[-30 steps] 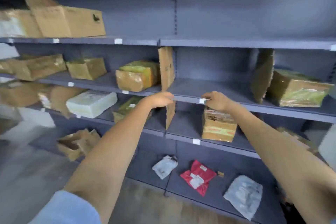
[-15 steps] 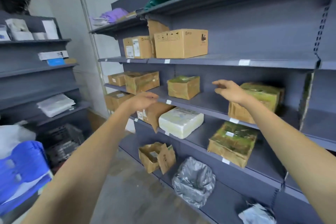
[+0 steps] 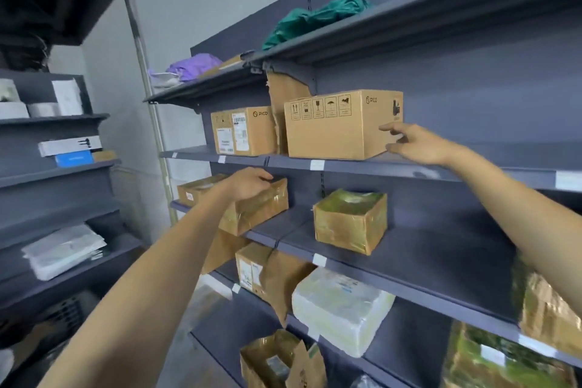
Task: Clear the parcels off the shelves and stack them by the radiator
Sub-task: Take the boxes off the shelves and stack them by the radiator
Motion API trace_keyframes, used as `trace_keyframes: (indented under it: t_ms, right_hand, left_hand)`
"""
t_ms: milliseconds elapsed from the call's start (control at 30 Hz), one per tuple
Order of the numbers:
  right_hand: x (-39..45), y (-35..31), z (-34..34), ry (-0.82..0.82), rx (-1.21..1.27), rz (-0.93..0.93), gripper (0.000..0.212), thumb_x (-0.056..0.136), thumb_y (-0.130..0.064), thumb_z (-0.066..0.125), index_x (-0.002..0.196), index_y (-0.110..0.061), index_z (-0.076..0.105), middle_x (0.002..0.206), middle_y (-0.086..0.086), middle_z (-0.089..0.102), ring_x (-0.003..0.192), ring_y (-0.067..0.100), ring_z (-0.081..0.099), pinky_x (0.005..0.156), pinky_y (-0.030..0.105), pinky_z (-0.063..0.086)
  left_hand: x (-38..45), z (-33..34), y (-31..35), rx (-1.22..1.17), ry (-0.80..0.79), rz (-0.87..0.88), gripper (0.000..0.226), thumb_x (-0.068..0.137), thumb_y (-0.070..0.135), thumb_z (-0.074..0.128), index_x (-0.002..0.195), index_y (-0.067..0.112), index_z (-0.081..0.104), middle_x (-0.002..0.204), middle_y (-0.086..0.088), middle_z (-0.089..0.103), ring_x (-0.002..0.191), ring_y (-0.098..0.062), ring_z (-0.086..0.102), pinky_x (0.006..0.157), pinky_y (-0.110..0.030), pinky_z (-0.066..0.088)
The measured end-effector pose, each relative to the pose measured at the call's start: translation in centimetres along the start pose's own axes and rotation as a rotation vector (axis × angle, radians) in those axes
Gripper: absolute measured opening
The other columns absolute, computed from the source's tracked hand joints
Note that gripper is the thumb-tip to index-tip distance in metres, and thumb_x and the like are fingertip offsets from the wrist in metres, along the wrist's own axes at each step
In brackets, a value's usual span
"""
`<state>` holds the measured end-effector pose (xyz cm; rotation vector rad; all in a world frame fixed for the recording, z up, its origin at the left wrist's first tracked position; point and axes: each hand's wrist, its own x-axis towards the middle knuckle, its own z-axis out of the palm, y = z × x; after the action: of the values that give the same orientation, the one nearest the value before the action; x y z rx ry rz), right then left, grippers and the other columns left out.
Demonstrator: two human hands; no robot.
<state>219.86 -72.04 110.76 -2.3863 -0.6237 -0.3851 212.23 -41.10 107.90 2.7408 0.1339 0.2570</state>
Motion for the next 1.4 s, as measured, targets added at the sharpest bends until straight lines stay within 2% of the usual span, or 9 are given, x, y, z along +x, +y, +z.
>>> trace_keyframes:
  t_ms: [333,500,633,733,833,933,1133,1233,1400]
  right_hand:
    - [11.3,-0.6,4.5,0.163,-0.034,0.055,0.083,0.090,-0.016,0.052,0.150,-0.032,-0.004,0.155,0.011,0.015,0.143,0.031,0.017,0.115,0.040,0.018]
    - [14.3,-0.9,3.5,0.349,0.075,0.138,0.076,0.094,-0.042,0.045,0.150,-0.030,-0.005,0.158,0.003,0.014,0.144,0.024,0.020,0.115,0.039,0.020]
    - [17.6,-2.1,2.9,0.336,0.280,0.373,0.063,0.089,-0.067,0.029,0.143,-0.034,0.028,0.140,-0.001,0.045,0.130,0.030,0.041,0.102,0.054,0.034]
    - [20.3,-2.4,2.9,0.374,0.438,0.466,0.061,0.086,-0.071,0.026,0.109,-0.027,0.061,0.092,0.002,0.063,0.091,0.025,0.057,0.081,0.043,0.044]
    - [21.3,-2.4,3.6,0.476,0.600,0.538,0.043,0.090,-0.050,0.038,0.064,-0.024,0.060,0.055,-0.003,0.065,0.056,0.017,0.060,0.062,0.025,0.045]
    - [20.8,-2.8,3.5,0.583,0.709,0.524,0.033,0.087,-0.031,0.043,0.057,-0.019,0.049,0.054,-0.001,0.064,0.050,0.017,0.060,0.061,0.025,0.049]
    - [15.2,-5.1,1.9,0.629,0.851,0.559,0.024,0.083,-0.031,0.045,0.067,-0.014,0.052,0.068,0.005,0.066,0.064,0.024,0.061,0.074,0.035,0.047]
    - [10.5,-6.4,0.4,0.667,0.889,0.604,0.038,0.084,-0.046,0.050,0.084,-0.008,0.059,0.073,0.007,0.071,0.066,0.026,0.067,0.079,0.041,0.050]
    - [-1.6,-8.1,-2.4,0.731,0.873,0.636,0.033,0.090,-0.041,0.050,0.082,-0.010,0.058,0.062,0.006,0.070,0.053,0.023,0.068,0.059,0.036,0.057]
  left_hand:
    - [18.4,-1.5,-3.2,-0.237,0.067,0.147,0.044,0.098,0.021,0.041,0.141,0.022,0.037,0.140,-0.002,0.045,0.102,-0.015,0.054,0.085,-0.025,0.044]
    - [27.6,-5.4,-2.1,-0.463,0.241,0.240,0.047,0.100,0.036,0.030,0.144,0.020,0.028,0.144,-0.006,0.040,0.124,-0.024,0.045,0.096,-0.033,0.040]
    - [34.1,-6.9,-1.0,-0.929,-0.043,0.168,0.073,0.089,0.065,0.032,0.145,0.018,0.028,0.146,-0.014,0.039,0.132,-0.034,0.038,0.103,-0.051,0.036]
    - [37.7,-5.2,0.1,-1.117,-0.346,0.164,0.068,0.081,0.073,0.038,0.117,0.019,0.061,0.099,-0.011,0.072,0.102,-0.034,0.059,0.087,-0.053,0.042]
    - [39.2,-3.5,-0.1,-1.218,-0.519,0.217,0.052,0.078,0.067,0.052,0.063,0.022,0.072,0.067,-0.005,0.073,0.068,-0.025,0.070,0.067,-0.037,0.048]
    - [39.4,-3.8,-0.7,-1.160,-0.618,0.282,0.057,0.081,0.062,0.045,0.045,0.022,0.064,0.061,-0.003,0.069,0.056,-0.024,0.067,0.065,-0.037,0.044]
    - [35.1,-5.3,-0.7,-0.941,-0.809,0.495,0.054,0.084,0.057,0.033,0.056,0.029,0.070,0.076,-0.003,0.074,0.075,-0.025,0.067,0.066,-0.046,0.052]
    - [31.3,-5.4,0.3,-0.925,-0.911,0.591,0.046,0.080,0.057,0.036,0.072,0.031,0.073,0.085,-0.003,0.074,0.075,-0.022,0.072,0.069,-0.048,0.053]
    - [22.1,-3.4,5.2,-0.955,-1.022,0.713,0.044,0.087,0.053,0.032,0.088,0.032,0.071,0.098,-0.004,0.072,0.085,-0.023,0.070,0.072,-0.053,0.053]
